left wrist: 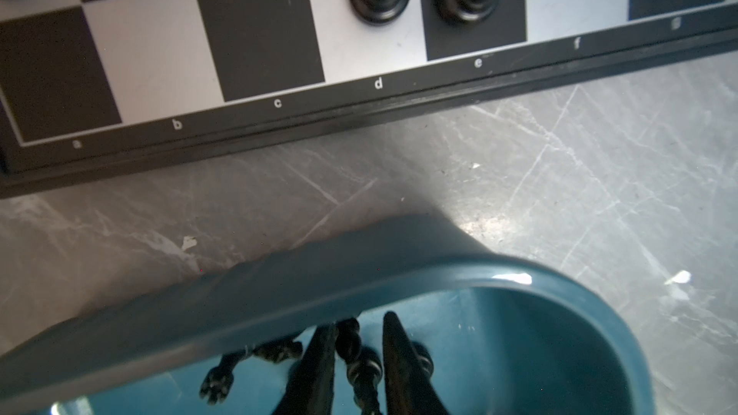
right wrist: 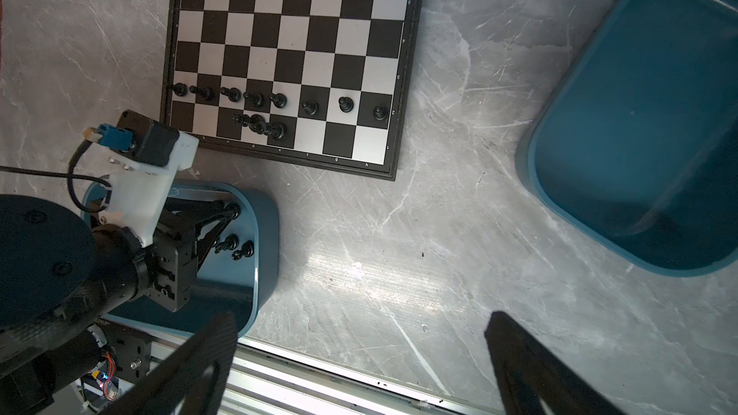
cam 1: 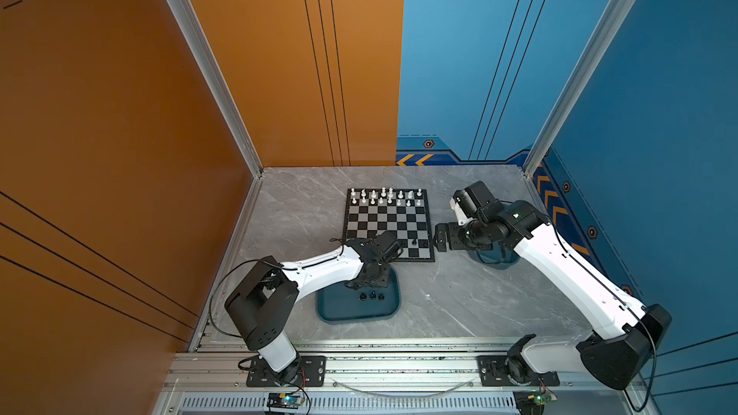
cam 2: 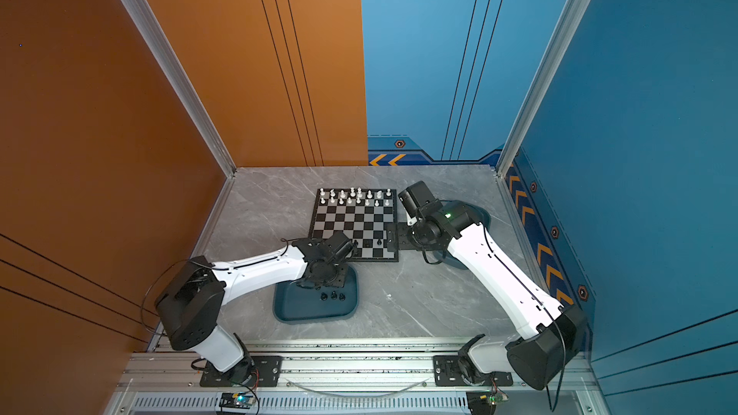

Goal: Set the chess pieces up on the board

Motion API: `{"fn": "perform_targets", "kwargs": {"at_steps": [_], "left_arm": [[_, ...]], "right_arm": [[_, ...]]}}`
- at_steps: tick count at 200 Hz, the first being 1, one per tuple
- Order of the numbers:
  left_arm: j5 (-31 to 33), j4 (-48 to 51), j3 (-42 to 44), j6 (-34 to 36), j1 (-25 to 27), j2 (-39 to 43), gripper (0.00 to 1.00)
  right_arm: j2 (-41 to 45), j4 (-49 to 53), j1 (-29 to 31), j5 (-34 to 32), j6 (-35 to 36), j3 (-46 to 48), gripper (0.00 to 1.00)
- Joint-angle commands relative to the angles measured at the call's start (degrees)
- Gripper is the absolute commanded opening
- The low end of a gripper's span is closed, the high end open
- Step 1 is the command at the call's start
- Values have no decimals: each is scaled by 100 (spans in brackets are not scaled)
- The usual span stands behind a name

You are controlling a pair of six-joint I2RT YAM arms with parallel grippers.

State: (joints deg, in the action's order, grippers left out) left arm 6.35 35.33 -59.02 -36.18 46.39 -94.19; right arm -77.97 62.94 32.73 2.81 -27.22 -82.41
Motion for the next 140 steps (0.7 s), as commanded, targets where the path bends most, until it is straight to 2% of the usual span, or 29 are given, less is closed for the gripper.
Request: {"fn": "perform_targets", "kwargs": {"at_steps": [1, 140], "left_arm": [[-73, 79, 157, 58, -69, -11, 25], [-108, 35, 155, 195, -121, 6, 25]], "right_arm": [[90, 86, 12, -144, -46, 48, 100], [237, 26, 14, -218, -201, 175, 100]]}}
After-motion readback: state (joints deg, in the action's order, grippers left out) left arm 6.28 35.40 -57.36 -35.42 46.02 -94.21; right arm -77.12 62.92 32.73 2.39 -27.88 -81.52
